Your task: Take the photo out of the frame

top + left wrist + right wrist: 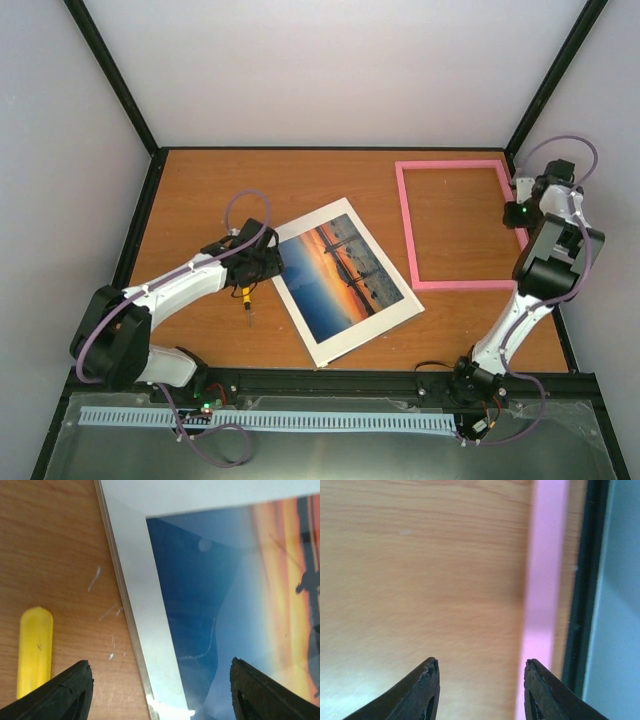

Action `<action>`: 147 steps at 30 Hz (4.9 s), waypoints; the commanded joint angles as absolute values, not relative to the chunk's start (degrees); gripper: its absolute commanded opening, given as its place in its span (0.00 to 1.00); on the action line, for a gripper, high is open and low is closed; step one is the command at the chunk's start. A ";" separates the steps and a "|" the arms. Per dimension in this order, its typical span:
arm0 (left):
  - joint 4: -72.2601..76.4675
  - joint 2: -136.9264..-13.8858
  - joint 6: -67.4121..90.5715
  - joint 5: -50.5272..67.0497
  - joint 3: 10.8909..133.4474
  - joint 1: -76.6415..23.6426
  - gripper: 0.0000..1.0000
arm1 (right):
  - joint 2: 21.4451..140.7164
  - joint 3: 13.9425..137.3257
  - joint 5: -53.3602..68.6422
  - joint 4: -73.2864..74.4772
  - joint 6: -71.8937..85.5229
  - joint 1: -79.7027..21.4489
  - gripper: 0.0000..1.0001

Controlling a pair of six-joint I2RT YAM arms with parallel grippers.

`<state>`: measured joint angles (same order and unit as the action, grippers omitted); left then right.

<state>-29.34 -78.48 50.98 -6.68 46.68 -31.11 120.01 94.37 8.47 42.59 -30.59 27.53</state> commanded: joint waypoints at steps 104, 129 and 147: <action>-22.22 -75.09 47.37 5.63 35.29 -32.43 0.71 | 83.92 42.86 5.97 25.45 -49.24 -33.78 0.55; -21.96 -74.56 46.57 5.81 34.13 -32.43 0.72 | 85.29 41.00 5.93 26.03 -53.61 -40.42 0.64; -23.99 -69.73 47.88 2.27 33.31 -32.43 0.72 | 97.18 49.75 -0.51 20.31 -44.97 -40.61 0.58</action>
